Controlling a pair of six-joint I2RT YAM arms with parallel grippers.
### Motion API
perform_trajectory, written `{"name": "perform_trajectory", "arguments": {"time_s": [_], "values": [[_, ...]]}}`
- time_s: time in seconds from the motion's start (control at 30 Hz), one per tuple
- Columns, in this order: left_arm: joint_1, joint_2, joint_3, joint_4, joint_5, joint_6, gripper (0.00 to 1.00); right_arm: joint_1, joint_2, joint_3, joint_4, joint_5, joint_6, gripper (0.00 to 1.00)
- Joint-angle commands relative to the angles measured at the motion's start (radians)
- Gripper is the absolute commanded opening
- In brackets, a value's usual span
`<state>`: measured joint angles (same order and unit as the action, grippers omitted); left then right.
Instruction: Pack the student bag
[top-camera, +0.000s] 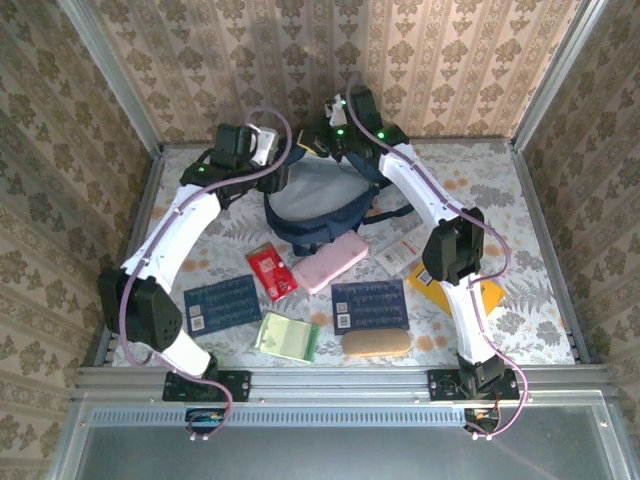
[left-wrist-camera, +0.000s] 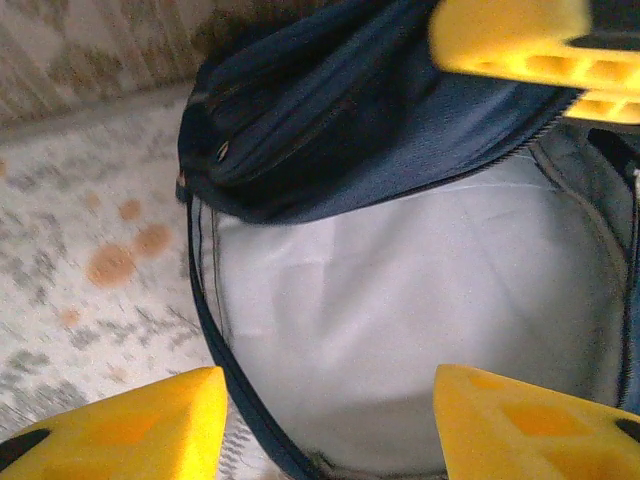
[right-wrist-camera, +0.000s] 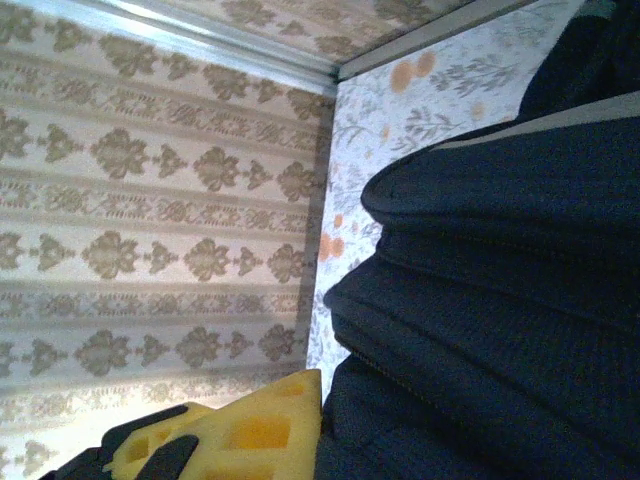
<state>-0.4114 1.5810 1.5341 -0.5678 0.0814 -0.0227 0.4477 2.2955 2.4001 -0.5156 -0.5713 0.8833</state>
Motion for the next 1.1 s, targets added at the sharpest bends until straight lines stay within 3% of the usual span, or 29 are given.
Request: {"name": "perform_trajectory", "arguments": {"time_s": [0.0,0.1,0.17,0.33,0.6,0.73,1.07], "values": [[-0.061,-0.039,0.023,0.022,-0.126,0.218,0.63,0.028,0.007,0.164,-0.132,-0.138,-0.108,0.0],[-0.093,-0.048,0.01,0.046,-0.191,0.26,0.67,0.031,0.012,0.173,-0.086,-0.177,-0.032,0.0],[-0.115,-0.052,-0.011,0.086,-0.262,0.3,0.76,0.035,0.013,0.173,-0.044,-0.211,0.028,0.0],[-0.142,-0.023,0.002,0.171,-0.468,0.381,0.78,0.045,0.009,0.174,0.024,-0.257,0.122,0.0],[-0.128,0.064,0.062,0.16,-0.452,0.444,0.73,0.045,-0.005,0.172,0.022,-0.27,0.177,0.0],[-0.114,0.076,0.057,0.13,-0.396,0.399,0.61,0.039,-0.006,0.173,-0.001,-0.255,0.185,0.0],[-0.051,0.037,-0.047,0.129,-0.281,0.302,0.09,0.036,-0.007,0.173,0.051,-0.258,0.244,0.02]]}}
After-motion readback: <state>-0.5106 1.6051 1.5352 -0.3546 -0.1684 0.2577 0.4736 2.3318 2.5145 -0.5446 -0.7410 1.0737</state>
